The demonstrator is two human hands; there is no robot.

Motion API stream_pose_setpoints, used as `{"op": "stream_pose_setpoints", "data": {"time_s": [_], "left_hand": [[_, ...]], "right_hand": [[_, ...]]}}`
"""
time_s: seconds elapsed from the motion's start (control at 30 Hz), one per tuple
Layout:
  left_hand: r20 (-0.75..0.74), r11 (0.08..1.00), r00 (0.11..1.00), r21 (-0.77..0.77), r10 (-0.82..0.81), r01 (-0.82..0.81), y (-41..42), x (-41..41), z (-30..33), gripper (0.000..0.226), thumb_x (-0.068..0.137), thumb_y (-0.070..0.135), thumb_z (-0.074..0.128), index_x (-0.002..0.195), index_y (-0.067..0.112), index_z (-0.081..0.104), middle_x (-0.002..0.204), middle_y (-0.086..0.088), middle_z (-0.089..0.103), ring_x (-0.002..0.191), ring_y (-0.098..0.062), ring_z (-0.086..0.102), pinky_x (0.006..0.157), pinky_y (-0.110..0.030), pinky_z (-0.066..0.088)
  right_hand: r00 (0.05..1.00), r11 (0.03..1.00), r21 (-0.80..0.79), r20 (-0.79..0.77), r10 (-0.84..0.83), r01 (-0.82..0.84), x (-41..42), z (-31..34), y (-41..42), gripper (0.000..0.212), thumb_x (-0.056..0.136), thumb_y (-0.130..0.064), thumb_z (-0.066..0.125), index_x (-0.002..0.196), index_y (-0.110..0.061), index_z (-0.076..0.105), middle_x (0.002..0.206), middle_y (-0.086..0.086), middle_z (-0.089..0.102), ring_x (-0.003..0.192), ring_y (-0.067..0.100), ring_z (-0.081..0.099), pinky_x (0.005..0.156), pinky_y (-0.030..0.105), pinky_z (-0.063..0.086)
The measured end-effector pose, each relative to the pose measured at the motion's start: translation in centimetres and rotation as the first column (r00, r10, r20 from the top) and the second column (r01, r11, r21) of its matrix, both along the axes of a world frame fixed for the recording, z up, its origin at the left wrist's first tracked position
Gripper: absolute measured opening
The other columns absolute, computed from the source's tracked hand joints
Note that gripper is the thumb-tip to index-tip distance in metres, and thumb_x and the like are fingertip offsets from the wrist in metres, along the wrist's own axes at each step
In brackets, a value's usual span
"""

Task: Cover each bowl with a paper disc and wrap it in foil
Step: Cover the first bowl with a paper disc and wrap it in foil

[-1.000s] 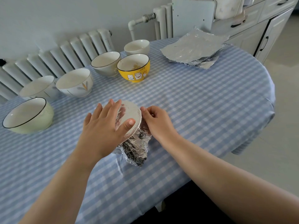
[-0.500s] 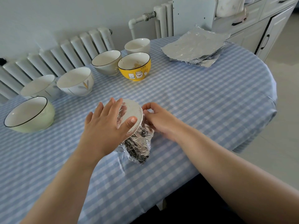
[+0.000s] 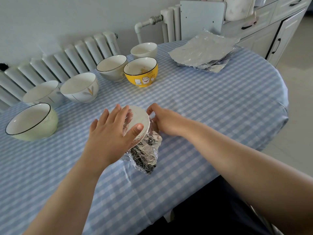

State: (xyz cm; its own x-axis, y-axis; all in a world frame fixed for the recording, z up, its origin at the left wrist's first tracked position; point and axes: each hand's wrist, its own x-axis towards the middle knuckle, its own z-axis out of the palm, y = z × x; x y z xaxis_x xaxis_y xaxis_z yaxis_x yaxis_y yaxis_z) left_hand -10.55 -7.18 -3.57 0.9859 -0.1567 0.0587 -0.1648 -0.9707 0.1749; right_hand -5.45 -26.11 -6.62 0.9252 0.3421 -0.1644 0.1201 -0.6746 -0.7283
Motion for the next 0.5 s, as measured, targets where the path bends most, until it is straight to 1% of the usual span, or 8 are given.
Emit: {"op": "stream_pose_setpoints", "data": {"time_s": [0.1,0.2,0.27,0.3,0.33,0.4,0.43,0.5], "left_hand": [[-0.002,1.0,1.0,0.011,0.001,-0.001,0.1,0.0,-0.1,0.104,0.066,0.087,-0.002,0.155,0.036,0.015,0.165,0.008,0.009,0.152,-0.021,0.003,0.12,-0.046,0.007],[-0.004,1.0,1.0,0.013,0.001,-0.001,0.1,0.1,-0.1,0.104,0.066,0.087,-0.003,0.155,0.037,0.015,0.165,0.008,0.008,0.152,-0.021,0.003,0.12,-0.046,0.007],[-0.006,1.0,1.0,0.014,0.001,-0.001,0.1,0.1,-0.1,0.104,0.066,0.087,-0.003,0.155,0.037,0.015,0.165,0.008,0.008,0.152,-0.021,0.002,0.12,-0.046,0.006],[-0.007,1.0,1.0,0.015,0.0,0.0,0.1,0.1,-0.1,0.104,0.066,0.087,-0.003,0.155,0.037,0.014,0.165,0.008,0.008,0.152,-0.021,0.002,0.12,-0.047,0.006],[-0.009,1.0,1.0,0.019,-0.002,0.002,0.1,0.1,-0.1,0.104,0.066,0.087,-0.003,0.155,0.037,0.014,0.165,0.008,0.007,0.152,-0.021,0.001,0.12,-0.047,0.006],[-0.014,1.0,1.0,0.027,-0.003,0.004,0.0,0.1,0.0,0.104,0.066,0.087,-0.004,0.155,0.036,0.013,0.166,0.008,0.007,0.152,-0.021,0.001,0.12,-0.047,0.006],[-0.015,1.0,1.0,0.031,-0.004,0.004,0.0,0.1,0.0,0.105,0.066,0.087,-0.004,0.155,0.036,0.013,0.166,0.008,0.006,0.152,-0.021,0.001,0.12,-0.047,0.006],[-0.011,1.0,1.0,0.031,-0.005,0.005,0.1,0.1,0.0,0.105,0.066,0.087,-0.004,0.155,0.036,0.014,0.166,0.008,0.007,0.152,-0.021,0.001,0.12,-0.047,0.006]], "right_hand": [[0.998,0.999,-0.053,0.067,0.013,-0.01,0.1,-0.5,-0.5,0.035,0.094,-0.011,0.046,0.126,-0.025,0.04,0.093,-0.006,0.065,0.09,0.02,0.06,0.082,0.039,0.049],[0.981,0.986,-0.164,0.179,0.07,-0.04,0.0,-1.2,-0.3,0.033,0.097,-0.023,0.05,0.128,-0.024,0.041,0.088,-0.016,0.058,0.091,0.016,0.049,0.072,0.033,0.037],[0.975,0.984,-0.179,0.218,0.041,-0.002,0.3,-1.8,-0.3,0.032,0.097,-0.021,0.05,0.128,-0.023,0.045,0.1,-0.012,0.06,0.095,0.015,0.047,0.073,0.03,0.033],[0.976,0.993,-0.109,0.214,-0.029,0.053,0.6,-2.1,-0.4,0.03,0.096,-0.016,0.049,0.125,-0.024,0.048,0.104,-0.009,0.06,0.096,0.015,0.049,0.074,0.03,0.035],[0.972,0.991,0.02,0.195,-0.134,0.132,0.8,-2.2,-0.4,0.027,0.097,-0.012,0.047,0.121,-0.024,0.052,0.104,-0.009,0.06,0.095,0.014,0.052,0.075,0.029,0.038],[0.932,0.905,0.334,0.154,-0.329,0.264,0.6,-1.9,-0.4,0.021,0.103,-0.015,0.04,0.107,-0.024,0.059,0.096,-0.013,0.063,0.088,0.011,0.06,0.076,0.029,0.046],[0.917,0.854,0.437,0.139,-0.374,0.282,0.2,-1.4,-0.2,0.02,0.104,-0.02,0.04,0.101,-0.024,0.06,0.093,-0.014,0.065,0.087,0.009,0.063,0.078,0.029,0.049],[0.924,0.821,0.505,0.109,-0.367,0.267,-0.9,-0.5,0.4,0.023,0.103,-0.034,0.044,0.094,-0.024,0.063,0.091,-0.011,0.07,0.087,0.008,0.067,0.081,0.032,0.053]]}}
